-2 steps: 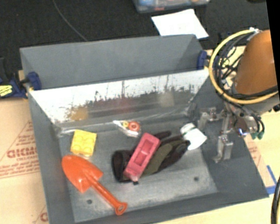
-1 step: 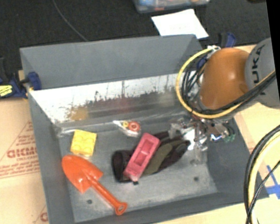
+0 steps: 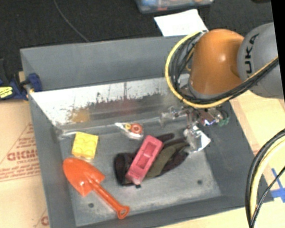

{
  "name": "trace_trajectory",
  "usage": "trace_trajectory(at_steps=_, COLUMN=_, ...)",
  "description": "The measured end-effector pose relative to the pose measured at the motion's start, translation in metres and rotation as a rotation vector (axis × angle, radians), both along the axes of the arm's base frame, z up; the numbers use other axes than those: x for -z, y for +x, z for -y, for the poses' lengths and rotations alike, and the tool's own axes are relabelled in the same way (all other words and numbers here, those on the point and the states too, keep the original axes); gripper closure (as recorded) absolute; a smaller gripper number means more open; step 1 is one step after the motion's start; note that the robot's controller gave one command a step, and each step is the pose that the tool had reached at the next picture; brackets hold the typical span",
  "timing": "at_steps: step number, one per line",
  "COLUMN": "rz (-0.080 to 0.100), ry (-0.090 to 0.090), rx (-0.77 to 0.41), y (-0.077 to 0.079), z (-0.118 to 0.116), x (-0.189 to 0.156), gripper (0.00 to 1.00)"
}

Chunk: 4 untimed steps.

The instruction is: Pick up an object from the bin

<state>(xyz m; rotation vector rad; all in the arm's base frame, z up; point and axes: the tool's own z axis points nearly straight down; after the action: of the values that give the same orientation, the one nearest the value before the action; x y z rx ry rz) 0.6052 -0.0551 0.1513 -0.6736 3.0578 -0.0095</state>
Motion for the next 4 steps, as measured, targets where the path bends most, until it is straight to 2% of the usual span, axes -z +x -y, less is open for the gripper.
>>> trace_trajectory(at_steps=1, rz=-0.003, ry=0.001, rx=0.003, y=-0.023, z=-0.001, x=0.051, gripper=0.00)
trace_trajectory(at_steps=2, rz=0.016, ry=-0.004, rx=-0.103, y=-0.016, z=-0.006, x=0.079, gripper=0.00)
trace_trajectory(at_steps=3, rz=0.009, ry=-0.001, rx=-0.087, y=-0.023, z=-0.008, x=0.078, gripper=1.00)
trace_trajectory(at_steps=4, rz=0.009, ry=-0.002, rx=-0.088, y=-0.023, z=-0.008, x=0.078, gripper=1.00)
